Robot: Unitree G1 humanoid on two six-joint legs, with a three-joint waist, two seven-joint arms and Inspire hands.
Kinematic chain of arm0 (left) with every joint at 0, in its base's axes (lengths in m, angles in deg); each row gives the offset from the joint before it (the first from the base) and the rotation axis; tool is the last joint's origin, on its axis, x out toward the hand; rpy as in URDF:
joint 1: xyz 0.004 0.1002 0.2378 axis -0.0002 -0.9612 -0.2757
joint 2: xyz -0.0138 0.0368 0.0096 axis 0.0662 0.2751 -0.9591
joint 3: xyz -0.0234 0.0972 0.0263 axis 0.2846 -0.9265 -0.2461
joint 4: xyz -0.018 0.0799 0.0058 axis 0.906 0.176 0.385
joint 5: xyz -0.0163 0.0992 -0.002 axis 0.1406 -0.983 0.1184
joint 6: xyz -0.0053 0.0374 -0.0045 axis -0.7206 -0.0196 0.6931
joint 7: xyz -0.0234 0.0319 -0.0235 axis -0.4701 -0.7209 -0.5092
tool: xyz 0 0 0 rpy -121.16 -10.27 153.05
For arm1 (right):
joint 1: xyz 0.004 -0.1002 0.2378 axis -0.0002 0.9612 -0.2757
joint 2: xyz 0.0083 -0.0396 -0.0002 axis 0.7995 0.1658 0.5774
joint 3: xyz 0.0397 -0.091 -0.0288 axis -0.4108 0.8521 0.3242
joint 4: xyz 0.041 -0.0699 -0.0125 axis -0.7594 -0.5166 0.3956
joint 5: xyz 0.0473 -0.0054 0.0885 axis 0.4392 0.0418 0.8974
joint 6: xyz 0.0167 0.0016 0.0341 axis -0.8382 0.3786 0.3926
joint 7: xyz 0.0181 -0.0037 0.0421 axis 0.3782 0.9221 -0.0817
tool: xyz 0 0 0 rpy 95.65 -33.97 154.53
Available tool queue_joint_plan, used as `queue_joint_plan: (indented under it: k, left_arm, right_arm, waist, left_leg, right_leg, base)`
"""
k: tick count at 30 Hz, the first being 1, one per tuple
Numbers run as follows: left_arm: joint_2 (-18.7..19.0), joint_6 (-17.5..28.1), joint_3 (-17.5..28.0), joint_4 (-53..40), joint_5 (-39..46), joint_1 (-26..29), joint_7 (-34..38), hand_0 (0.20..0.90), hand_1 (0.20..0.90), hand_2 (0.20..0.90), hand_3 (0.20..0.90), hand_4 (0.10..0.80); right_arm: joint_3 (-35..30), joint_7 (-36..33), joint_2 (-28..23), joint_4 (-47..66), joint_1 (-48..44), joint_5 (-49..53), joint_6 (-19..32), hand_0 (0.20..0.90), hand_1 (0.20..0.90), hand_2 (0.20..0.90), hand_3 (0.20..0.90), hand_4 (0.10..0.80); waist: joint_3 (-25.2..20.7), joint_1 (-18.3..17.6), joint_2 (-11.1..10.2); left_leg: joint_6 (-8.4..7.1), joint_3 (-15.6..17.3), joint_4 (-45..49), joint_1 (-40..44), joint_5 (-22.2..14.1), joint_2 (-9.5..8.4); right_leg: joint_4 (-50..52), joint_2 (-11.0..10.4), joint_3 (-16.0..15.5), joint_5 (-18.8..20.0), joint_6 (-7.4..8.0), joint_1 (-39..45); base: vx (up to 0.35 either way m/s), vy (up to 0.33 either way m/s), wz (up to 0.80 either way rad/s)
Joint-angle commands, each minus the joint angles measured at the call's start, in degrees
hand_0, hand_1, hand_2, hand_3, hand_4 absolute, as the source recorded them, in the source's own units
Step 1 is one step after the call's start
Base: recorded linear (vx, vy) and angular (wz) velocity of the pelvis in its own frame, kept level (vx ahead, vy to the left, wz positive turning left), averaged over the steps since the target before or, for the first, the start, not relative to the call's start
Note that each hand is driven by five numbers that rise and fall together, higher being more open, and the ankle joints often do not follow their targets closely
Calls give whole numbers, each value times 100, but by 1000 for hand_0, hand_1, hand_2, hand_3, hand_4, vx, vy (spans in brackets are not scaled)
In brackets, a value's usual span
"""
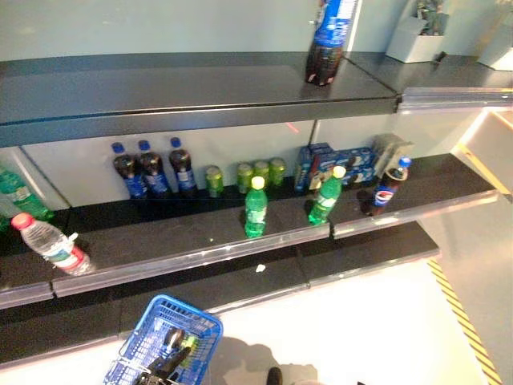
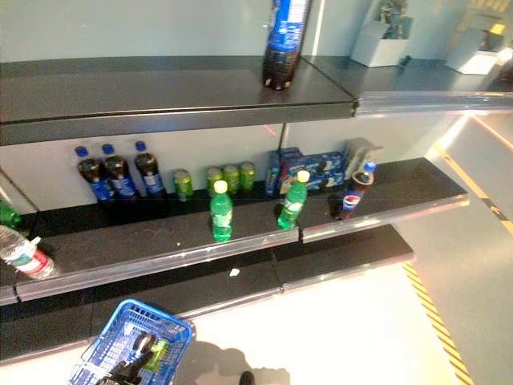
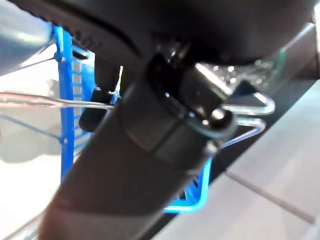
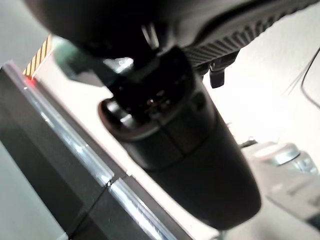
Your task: Pick up the drink and place into the basket.
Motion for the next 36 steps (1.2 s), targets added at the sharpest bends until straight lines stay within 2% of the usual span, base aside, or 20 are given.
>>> queue_joint_plan:
  k: [1, 2, 3, 4, 6, 10, 13, 15, 17, 20, 21, 22, 24, 26, 27, 28, 29, 31, 33, 36]
  left_arm:
    - [38, 474, 142, 84, 622, -541, 1, 300, 300, 300, 200, 100]
    - [36, 476, 144, 87, 621, -542, -5, 300, 300, 300, 200, 100]
    - [-8, 524, 162, 110, 667, -581, -41, 300, 300, 300, 200, 100]
    - [-54, 543, 150, 114, 663, -584, -75, 300, 300, 300, 200, 100]
    - [-69, 556, 96, 110, 620, -572, -67, 300, 300, 300, 200, 100]
    - [-108, 668, -79, 124, 912, -631, -45, 300, 300, 300, 200, 100]
    - [-152, 747, -53, 153, 1069, -714, -118, 300, 300, 300, 200, 100]
    - [-109, 649, -40, 103, 1088, -669, -85, 300, 300, 300, 200, 100]
    - [-98, 573, 27, 65, 1113, -651, 67, 300, 300, 300, 200, 100]
    - [-17, 463, 164, 27, 1091, -592, 104, 300, 300, 300, 200, 100]
    - [-3, 470, 116, -1, 1030, -565, 64, 300, 300, 300, 200, 100]
    - [-5, 510, 22, -36, 1032, -539, 120, 300, 300, 300, 200, 100]
    - [2, 520, -14, -70, 1036, -519, 184, 300, 300, 300, 200, 100]
    - [5, 558, -96, -130, 1105, -500, 197, 300, 300, 300, 200, 100]
    - [14, 575, -199, -154, 1188, -452, 215, 300, 300, 300, 200, 100]
    - [16, 552, -249, -211, 1255, -389, 263, 300, 300, 300, 200, 100]
    - [38, 513, -277, -287, 1306, -333, 324, 300, 300, 300, 200, 100]
    - [79, 476, -401, -348, 1327, -296, 332, 300, 300, 300, 200, 100]
    - [99, 428, -354, -393, 1178, -291, 305, 300, 300, 300, 200, 100]
    - [160, 414, -410, -451, 1277, -340, 310, 300, 300, 300, 200, 100]
  right_arm:
    - [402, 200, -185, -152, -453, -382, -24, 900, 900, 900, 900, 800]
    - [408, 203, -184, -153, -462, -384, -28, 900, 900, 900, 900, 800]
    - [483, 236, -170, -169, -513, -438, -41, 900, 900, 900, 900, 800]
    - [525, 254, -130, -183, -549, -527, -32, 900, 900, 900, 900, 800]
    - [552, 252, -99, -165, -553, -534, -14, 900, 900, 900, 900, 800]
    - [662, 129, -6, -64, -591, -378, -10, 900, 900, 900, 900, 800]
    - [698, 97, 36, -82, -632, -417, -20, 900, 900, 900, 900, 800]
    - [694, 41, 120, -103, -669, -381, 16, 900, 900, 900, 900, 800]
    - [723, 25, 182, -107, -693, -365, -25, 900, 900, 900, 900, 800]
    - [736, 3, 271, -74, -670, -317, -106, 900, 900, 900, 900, 800]
    - [734, -34, 308, -57, -641, -336, -69, 900, 900, 900, 900, 800]
    - [724, -71, 342, -48, -624, -343, -34, 900, 900, 900, 900, 800]
    - [695, -117, 355, -33, -630, -378, -43, 900, 900, 900, 900, 800]
    - [729, -171, 360, -38, -656, -331, -46, 900, 900, 900, 900, 800]
    - [707, -173, 359, -53, -665, -325, -11, 900, 900, 900, 900, 800]
    - [660, -162, 357, -81, -692, -343, 52, 900, 900, 900, 900, 800]
    - [654, -181, 352, -103, -722, -290, 121, 900, 900, 900, 900, 800]
    - [668, -239, 327, -128, -748, -116, 190, 900, 900, 900, 900, 800]
    - [582, -220, 319, -221, -782, -44, 260, 900, 900, 900, 900, 800]
    - [590, -223, 342, -259, -895, -80, 162, 900, 900, 900, 900, 800]
  waist:
    - [190, 372, 18]
    - [182, 375, 14]
    - [196, 437, 19]
    - [226, 454, 67]
    - [273, 479, 116]
    - [433, 722, 302]
    - [500, 938, 404]
    - [410, 953, 370]
    - [325, 987, 285]
    - [193, 1046, 55]
    - [154, 1056, 44]
    - [125, 1067, 148]
    - [123, 1040, 211]
    - [142, 961, 247]
    - [181, 902, 285]
    - [201, 875, 402]
    - [297, 809, 441]
    - [385, 687, 424]
    - [465, 586, 352]
    - [489, 461, 350]
  left_leg:
    - [842, -1462, -83, -704, 290, -873]
    - [848, -1479, -86, -720, 299, -892]
    - [944, -1674, -7, -742, 154, -1135]
    - [1011, -1615, 1, -765, 61, -1326]
    - [1019, -1528, -52, -772, 59, -1420]
    - [844, -1697, -459, -1372, 708, -1763]
    - [807, -1340, -411, -2000, 1039, -2013]
    - [998, -669, -164, -2193, 890, -2099]
    - [1164, -730, -58, -2127, 717, -2177]
    - [1340, -615, -37, -1900, 482, -2176]
    - [1352, -699, -180, -1694, 475, -2097]
    - [1351, -780, -323, -1489, 467, -1905]
    - [1341, -876, -375, -1327, 438, -1783]
    - [1350, -1010, -417, -1132, 375, -1732]
    - [1334, -1097, -432, -992, 345, -1696]
    - [1280, -1200, -476, -877, 322, -1565]
    - [1247, -1357, -523, -723, 249, -1520]
    - [1211, -1658, -588, -570, 114, -1509]
    - [1052, -1937, -640, -329, -128, -1433]
    - [847, -2263, -838, 104, -365, -1011]
  right_leg:
    - [590, -36, 445, -587, 605, 331]
    - [587, -35, 454, -576, 604, 315]
    - [603, 7, 557, -570, 596, 304]
    - [619, 68, 604, -566, 607, 297]
    - [635, 119, 591, -566, 627, 323]
    - [672, 407, 725, -696, 616, 564]
    - [710, 643, 924, -948, 497, 889]
    - [1057, 757, 839, -1003, 502, 900]
    - [1397, 771, 857, -984, 537, 914]
    - [2303, 669, 755, -197, 974, 965]
    - [2837, 640, 661, 225, 1207, 845]
    - [3657, 672, 451, 481, 1404, 639]
    - [4150, 648, 353, 545, 1480, 398]
    - [4085, 374, 175, 334, 1405, 8]
    - [3911, -77, 45, 117, 1323, -220]
    - [3599, -461, -9, 163, 1262, -549]
    - [3089, -732, -36, 173, 1214, -802]
    - [2148, -874, 232, 216, 1200, -989]
    - [1036, -1330, 549, 650, 1349, -1017]
    - [551, -1320, 1004, 870, 1548, -1028]
  base:
    - [100, -221, -95]
    - [105, -210, -169]
    - [120, -221, -186]
    - [158, -262, -206]
    - [127, -174, -177]
    - [217, -162, -81]
    - [279, -144, -18]
    - [333, -177, -46]
    - [341, -126, -41]
    - [342, -151, -74]
    - [383, -192, -57]
    - [321, -162, -31]
    - [255, -146, 20]
    - [258, -181, 34]
    - [208, -239, 34]
    - [210, -360, 27]
    - [187, -385, 21]
    - [244, -494, 45]
    - [315, -584, 102]
    - [267, -535, 104]
